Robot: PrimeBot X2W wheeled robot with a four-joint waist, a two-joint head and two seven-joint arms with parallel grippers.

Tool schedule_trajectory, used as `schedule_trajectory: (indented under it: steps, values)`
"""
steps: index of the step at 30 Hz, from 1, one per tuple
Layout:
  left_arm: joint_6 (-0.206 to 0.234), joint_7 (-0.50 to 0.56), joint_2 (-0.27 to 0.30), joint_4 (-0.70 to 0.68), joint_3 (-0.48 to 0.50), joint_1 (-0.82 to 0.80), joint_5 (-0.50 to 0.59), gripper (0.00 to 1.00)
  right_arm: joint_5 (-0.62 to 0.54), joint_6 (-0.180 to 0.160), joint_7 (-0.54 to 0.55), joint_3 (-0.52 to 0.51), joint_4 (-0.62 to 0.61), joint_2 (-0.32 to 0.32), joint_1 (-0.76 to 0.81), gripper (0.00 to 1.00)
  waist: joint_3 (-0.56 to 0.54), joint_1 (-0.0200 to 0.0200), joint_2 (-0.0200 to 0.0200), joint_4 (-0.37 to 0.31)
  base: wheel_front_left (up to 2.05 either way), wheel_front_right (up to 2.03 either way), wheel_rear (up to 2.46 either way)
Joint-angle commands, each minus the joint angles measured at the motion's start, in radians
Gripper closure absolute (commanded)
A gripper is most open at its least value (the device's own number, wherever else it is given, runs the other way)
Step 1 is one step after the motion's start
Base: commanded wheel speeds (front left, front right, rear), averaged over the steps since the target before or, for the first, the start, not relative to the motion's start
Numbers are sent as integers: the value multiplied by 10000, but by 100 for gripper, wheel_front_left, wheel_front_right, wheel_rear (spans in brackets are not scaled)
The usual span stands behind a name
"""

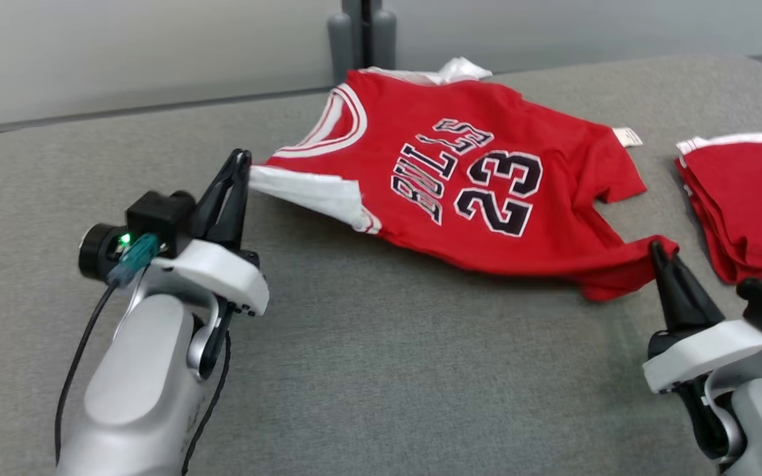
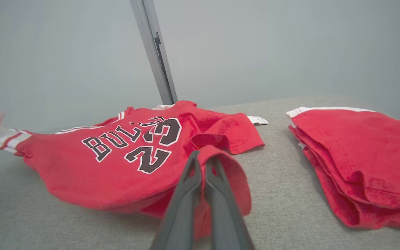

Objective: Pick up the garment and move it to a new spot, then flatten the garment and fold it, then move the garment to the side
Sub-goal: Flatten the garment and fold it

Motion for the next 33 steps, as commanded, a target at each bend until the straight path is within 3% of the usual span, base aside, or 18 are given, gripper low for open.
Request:
schedule_trajectory:
  steps: [1, 8, 15, 22, 30, 33]
  values:
    - [88, -35, 127, -722, 238, 452, -53, 100, 135, -4, 119, -42, -197, -197, -19, 100, -464, 0, -1, 427, 0, 0, 0]
    - [-26, -26, 176, -3883, 1140, 1857, -231, 100, 549, -3, 563, 253, -1392, -993, -598, 100, -1170, 0, -1, 688, 0, 0, 0]
    - [-204, -25, 120, -6232, 2107, 1930, -781, 100, 852, -4, 1352, 821, -2293, -2038, -2007, 100, -1990, 0, -1, 673, 0, 0, 0]
    - [-247, 556, 185, -7151, 2612, 1196, -1829, 100, 1065, -4, 1788, 1132, -2830, -2701, -3041, 100, -2381, 0, -1, 675, 0, 0, 0]
    - [107, 1477, 493, -8326, 3096, 217, -2307, 100, 1663, -4, 2751, 856, -4038, -3540, -3621, 100, -2575, 0, -1, 588, 0, 0, 0]
    - [239, 1925, 545, -8670, 3248, 65, -2640, 100, 2150, -4, 3276, 472, -4465, -3547, -3429, 100, -2524, 0, -1, 503, 0, 0, 0]
